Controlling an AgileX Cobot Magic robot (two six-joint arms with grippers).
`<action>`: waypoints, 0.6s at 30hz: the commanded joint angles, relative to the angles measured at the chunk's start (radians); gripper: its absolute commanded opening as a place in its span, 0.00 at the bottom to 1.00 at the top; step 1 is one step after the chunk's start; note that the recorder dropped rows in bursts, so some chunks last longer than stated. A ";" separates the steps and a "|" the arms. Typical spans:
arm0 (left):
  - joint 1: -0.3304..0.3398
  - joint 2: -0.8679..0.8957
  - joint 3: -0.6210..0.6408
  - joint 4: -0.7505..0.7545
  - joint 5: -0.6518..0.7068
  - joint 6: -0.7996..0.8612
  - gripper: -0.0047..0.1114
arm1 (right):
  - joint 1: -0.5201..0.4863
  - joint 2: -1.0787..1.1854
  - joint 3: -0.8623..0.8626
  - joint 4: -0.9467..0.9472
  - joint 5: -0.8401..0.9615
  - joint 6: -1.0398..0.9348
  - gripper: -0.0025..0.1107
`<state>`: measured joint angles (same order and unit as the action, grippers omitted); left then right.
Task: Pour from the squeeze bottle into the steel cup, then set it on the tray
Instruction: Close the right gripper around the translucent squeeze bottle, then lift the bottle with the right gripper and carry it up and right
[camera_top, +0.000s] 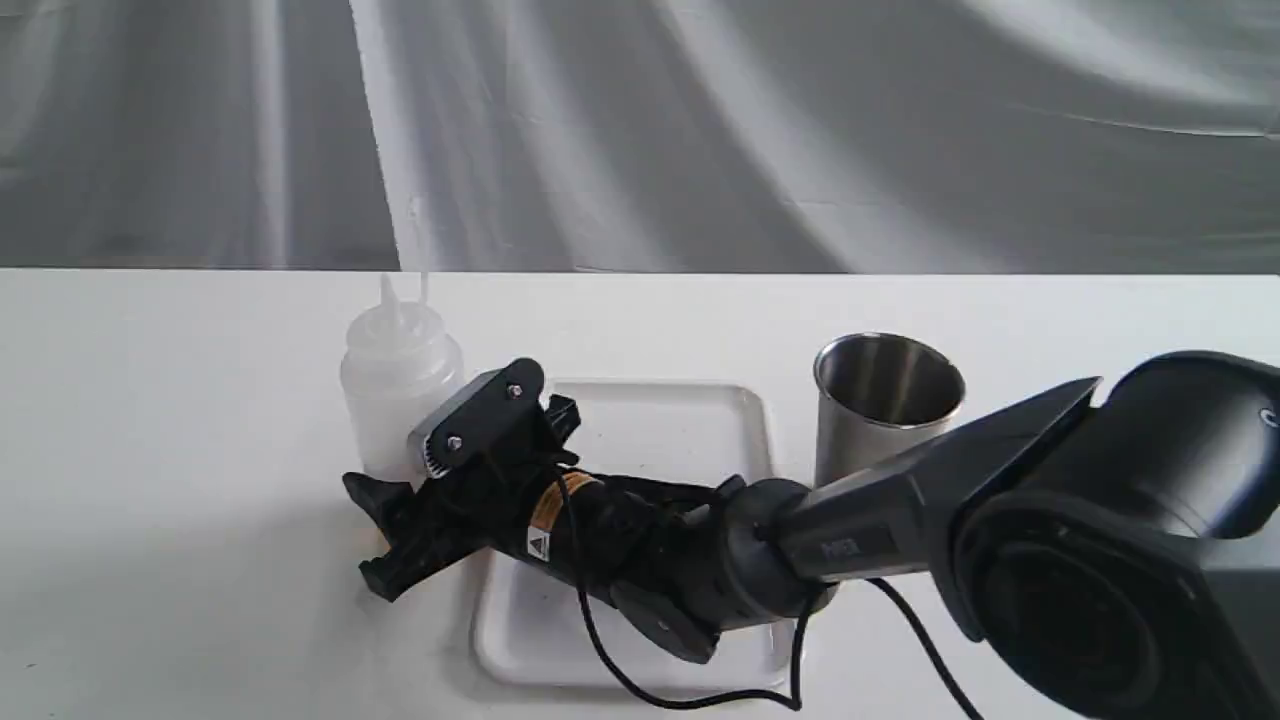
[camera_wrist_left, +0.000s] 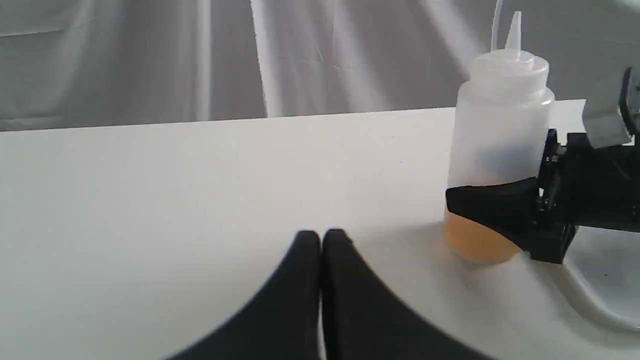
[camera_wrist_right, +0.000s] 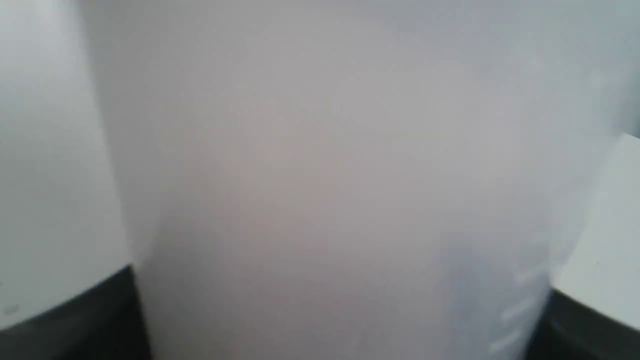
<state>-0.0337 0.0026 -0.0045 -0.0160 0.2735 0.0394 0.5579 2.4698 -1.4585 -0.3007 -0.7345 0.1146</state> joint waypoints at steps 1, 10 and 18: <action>-0.005 -0.003 0.004 0.001 -0.008 -0.003 0.04 | 0.000 0.000 -0.004 -0.007 -0.010 -0.003 0.02; -0.005 -0.003 0.004 0.001 -0.008 -0.006 0.04 | 0.000 -0.072 -0.004 -0.009 0.010 -0.003 0.02; -0.005 -0.003 0.004 0.001 -0.008 -0.006 0.04 | 0.000 -0.225 -0.004 -0.044 0.105 0.006 0.02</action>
<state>-0.0337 0.0026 -0.0045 -0.0160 0.2735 0.0394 0.5579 2.2865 -1.4585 -0.3307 -0.6186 0.1160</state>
